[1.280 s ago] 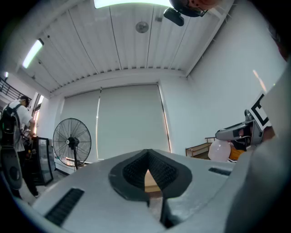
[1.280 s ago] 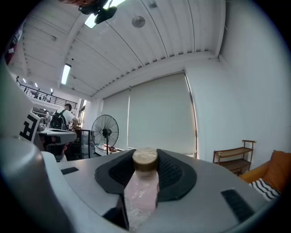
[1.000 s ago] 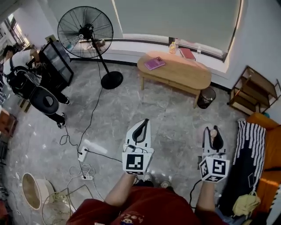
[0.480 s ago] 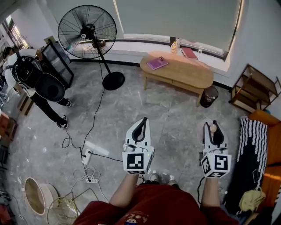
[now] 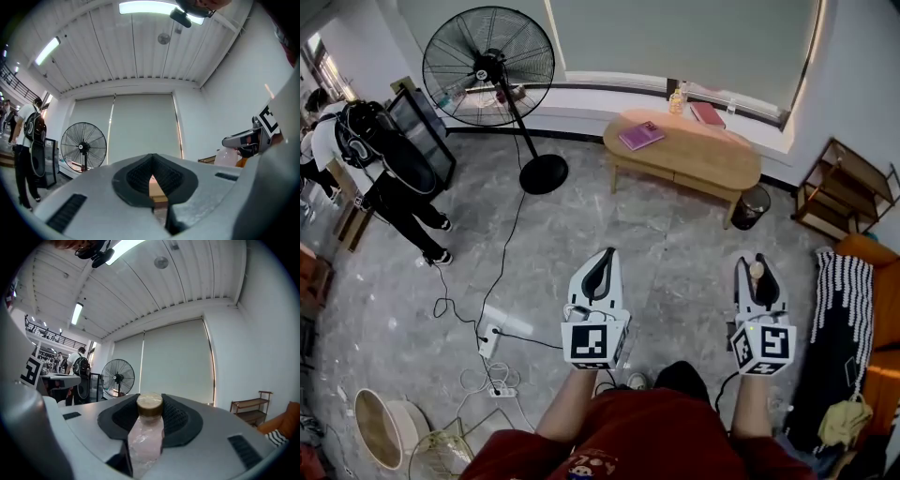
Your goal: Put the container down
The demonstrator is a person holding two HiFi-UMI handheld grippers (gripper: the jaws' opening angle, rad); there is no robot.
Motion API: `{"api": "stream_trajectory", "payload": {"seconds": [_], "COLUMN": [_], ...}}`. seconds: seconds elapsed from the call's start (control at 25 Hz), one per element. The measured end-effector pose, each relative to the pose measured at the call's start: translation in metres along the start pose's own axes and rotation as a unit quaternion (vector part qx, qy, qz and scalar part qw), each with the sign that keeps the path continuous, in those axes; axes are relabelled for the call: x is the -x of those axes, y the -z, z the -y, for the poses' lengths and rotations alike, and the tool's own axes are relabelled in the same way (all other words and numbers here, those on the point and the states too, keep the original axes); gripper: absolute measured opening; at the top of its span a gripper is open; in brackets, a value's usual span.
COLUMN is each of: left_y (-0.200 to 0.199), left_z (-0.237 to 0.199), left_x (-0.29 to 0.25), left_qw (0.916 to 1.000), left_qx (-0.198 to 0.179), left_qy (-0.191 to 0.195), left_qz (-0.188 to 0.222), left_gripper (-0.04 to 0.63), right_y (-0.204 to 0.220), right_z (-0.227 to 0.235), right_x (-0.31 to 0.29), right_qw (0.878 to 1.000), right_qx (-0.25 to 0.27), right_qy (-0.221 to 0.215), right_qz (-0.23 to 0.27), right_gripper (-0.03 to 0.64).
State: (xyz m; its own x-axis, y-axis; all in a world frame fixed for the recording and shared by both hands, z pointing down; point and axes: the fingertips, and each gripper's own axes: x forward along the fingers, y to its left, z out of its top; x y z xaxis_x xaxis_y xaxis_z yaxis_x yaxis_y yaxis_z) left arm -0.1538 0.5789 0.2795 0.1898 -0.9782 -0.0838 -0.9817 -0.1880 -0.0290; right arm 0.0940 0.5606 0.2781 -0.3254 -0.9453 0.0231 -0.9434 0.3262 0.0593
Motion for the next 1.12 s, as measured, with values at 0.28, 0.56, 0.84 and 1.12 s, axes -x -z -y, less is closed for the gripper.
{"api": "stream_trajectory", "payload": {"seconds": [0.28,0.56,0.84,1.12], "left_y": [0.013,0.029,0.040,0.051], "left_z": [-0.016,-0.019,-0.006,0.010], "left_x": [-0.025,-0.082,-0.165,-0.251], "left_qw": [1.0000,0.9999,0.9995,0.9987], "left_qx": [0.002,0.001,-0.005,-0.003], "left_qy": [-0.002,-0.004,0.001,0.005], "left_qz": [-0.007,-0.016,-0.033,-0.052], "left_gripper": [0.005,0.006,0.005,0.006], "right_y": [0.010,0.025,0.035,0.048], "right_z": [0.000,0.026,0.077,0.134], "right_x": [-0.033,-0.088,-0.154,-0.219], "right_qw": [1.000,1.000,0.999,0.998], "right_qx": [-0.003,-0.015,-0.033,-0.049], "right_qy": [-0.002,-0.004,-0.004,-0.001], "right_qz": [-0.009,-0.016,-0.025,-0.038], "right_gripper": [0.135,0.135,0.135,0.135]}}
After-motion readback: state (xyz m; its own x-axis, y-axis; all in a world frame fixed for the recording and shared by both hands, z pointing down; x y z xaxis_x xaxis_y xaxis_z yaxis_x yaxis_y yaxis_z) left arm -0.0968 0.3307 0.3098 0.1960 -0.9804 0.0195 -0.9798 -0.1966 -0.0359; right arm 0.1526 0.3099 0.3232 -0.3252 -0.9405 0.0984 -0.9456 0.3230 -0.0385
